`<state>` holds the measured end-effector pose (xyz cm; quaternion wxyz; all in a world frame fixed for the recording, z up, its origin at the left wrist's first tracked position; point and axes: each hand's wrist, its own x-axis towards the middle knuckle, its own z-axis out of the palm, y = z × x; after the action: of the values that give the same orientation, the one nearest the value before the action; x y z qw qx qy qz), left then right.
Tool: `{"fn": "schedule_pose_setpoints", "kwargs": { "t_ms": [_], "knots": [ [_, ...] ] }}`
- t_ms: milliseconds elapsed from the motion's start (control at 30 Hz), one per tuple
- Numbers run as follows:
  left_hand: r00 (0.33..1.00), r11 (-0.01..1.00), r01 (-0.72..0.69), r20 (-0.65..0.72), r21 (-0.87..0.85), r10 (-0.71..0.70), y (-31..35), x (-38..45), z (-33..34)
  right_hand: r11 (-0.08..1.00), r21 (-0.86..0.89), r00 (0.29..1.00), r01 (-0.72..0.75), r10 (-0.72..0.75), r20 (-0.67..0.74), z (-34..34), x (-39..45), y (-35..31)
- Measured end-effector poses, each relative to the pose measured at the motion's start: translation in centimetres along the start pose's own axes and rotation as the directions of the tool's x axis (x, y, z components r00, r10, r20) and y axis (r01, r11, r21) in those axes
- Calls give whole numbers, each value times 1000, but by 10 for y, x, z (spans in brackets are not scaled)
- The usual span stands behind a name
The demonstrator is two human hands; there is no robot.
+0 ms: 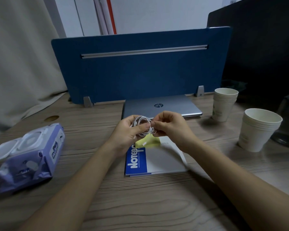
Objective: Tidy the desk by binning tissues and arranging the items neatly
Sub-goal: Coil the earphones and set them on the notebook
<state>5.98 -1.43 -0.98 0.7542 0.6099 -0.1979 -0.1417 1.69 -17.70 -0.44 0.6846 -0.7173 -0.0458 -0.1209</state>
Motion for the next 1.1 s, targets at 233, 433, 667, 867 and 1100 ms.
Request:
{"fn": "schedule_pose_setpoints", "kwargs": {
  "t_ms": [233,433,667,867,1100],
  "knots": [
    [1000,999,1,-9,-48,-1,-1,1,0,995,-85,998,58,-55,41,2,-4,-2],
    [998,998,-54,-10,38,54,-1,-1,2,994,-77,996,75,-71,57,2,-7,-4],
    [998,994,-55,31,95,53,-3,0,-3,998,68,999,12,-15,47,2,-2,-3],
    [999,989,-49,24,143,46,-3,2,-8,961,266,995,-75,55,83,-2,-2,-5],
    [990,969,-106,115,224,82,2,1,-5,783,585,975,-211,126,183,-4,-1,-7]
  ]
}}
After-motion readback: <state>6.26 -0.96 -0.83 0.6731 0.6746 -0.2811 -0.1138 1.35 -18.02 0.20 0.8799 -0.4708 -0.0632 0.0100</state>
